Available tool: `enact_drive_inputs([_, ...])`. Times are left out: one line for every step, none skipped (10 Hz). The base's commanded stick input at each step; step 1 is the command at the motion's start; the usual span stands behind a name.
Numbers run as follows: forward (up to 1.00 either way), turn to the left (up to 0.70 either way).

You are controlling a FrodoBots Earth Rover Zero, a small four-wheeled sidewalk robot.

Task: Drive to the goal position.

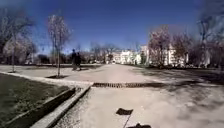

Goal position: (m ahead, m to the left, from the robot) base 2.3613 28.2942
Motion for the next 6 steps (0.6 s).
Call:
enact_drive_inputs([0.94, 0.0])
enact_drive_inputs([0.94, 0.0])
enact_drive_inputs([0.94, 0.0])
enact_drive_inputs([0.94, 0.0])
enact_drive_inputs([0.94, 0.0])
enact_drive_inputs([0.94, 0.0])
